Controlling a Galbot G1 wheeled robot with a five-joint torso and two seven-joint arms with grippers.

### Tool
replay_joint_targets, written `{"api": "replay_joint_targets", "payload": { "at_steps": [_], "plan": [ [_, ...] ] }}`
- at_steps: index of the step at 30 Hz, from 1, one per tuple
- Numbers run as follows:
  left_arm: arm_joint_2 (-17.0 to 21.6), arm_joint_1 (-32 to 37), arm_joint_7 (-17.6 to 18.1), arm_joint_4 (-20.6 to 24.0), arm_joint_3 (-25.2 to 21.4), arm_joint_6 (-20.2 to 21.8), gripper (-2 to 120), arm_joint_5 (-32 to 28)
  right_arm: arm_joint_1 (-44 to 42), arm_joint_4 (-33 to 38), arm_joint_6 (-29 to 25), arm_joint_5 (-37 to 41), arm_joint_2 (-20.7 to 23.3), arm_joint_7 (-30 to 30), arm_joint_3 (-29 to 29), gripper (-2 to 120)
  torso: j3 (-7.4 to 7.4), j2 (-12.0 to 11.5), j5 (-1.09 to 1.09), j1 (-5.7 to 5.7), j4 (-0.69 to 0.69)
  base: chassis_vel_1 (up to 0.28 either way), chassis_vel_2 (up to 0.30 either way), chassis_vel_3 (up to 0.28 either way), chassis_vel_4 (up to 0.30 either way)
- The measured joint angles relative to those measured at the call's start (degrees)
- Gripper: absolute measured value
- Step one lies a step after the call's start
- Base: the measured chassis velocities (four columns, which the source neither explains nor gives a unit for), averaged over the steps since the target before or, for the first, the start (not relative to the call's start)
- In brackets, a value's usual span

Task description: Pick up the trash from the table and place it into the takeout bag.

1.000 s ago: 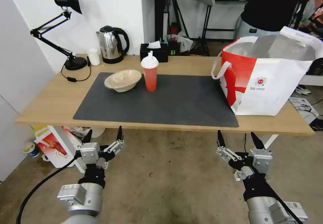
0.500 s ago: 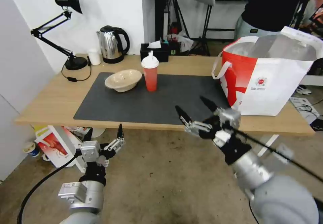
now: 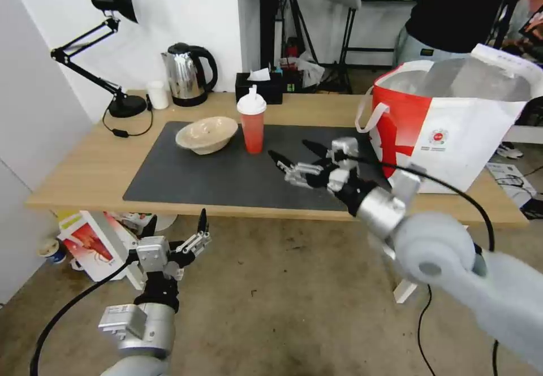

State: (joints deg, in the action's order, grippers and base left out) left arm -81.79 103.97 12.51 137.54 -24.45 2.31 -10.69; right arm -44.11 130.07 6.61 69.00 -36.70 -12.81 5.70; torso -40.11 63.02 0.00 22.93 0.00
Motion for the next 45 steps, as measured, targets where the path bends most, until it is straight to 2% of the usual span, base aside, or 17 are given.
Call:
{"api": "replay_joint_targets", "payload": {
  "at_steps": [6, 9, 14, 23, 37, 45],
  "plan": [
    [-0.04, 0.11, 0.0, 0.12, -0.21, 0.01, 100, 0.02, 6.45, -2.6, 3.0, 2.62, -0.99, 0.12, 2.67, 100, 0.0, 0.0, -0.01, 0.0, 0.01, 0.0, 0.0, 0.0, 0.0],
    [-0.02, 0.31, 0.0, 0.12, -0.2, -0.01, 100, 0.02, 13.93, -6.87, 5.9, 4.45, -2.75, 0.31, 6.59, 100, 0.0, 0.0, -0.01, 0.0, 0.0, 0.0, 0.0, 0.0, 0.0],
    [0.01, 0.3, -0.02, 0.24, -0.12, 0.04, 100, -0.06, 18.58, -11.94, 9.45, 4.51, -4.91, 1.64, 8.19, 100, 0.0, 0.0, -0.01, 0.0, 0.0, 0.0, 0.0, 0.0, 0.0],
    [-0.28, 0.37, -0.01, 0.17, -0.1, 0.06, 100, -0.06, 21.12, -17.06, 11.95, 3.95, -8.26, 1.89, 10.12, 100, 0.01, 0.0, 0.0, 0.0, 0.0, 0.0, 0.0, 0.0, 0.0],
    [-0.09, -0.08, 0.27, -0.45, -0.09, 0.03, 100, -0.39, 23.31, -21.33, 15.62, 1.51, -10.34, 3.2, 11.46, 100, 0.01, 0.0, 0.0, -0.01, -0.01, 0.0, 0.0, 0.0, 0.0],
    [-0.17, -0.4, 0.27, -0.89, 0.23, 0.01, 100, -0.42, 26.0, -26.29, 15.78, -0.66, -12.46, 2.28, 12.45, 100, 0.01, 0.0, -0.01, -0.01, 0.0, 0.0, 0.0, 0.0, 0.0]
  ]
}}
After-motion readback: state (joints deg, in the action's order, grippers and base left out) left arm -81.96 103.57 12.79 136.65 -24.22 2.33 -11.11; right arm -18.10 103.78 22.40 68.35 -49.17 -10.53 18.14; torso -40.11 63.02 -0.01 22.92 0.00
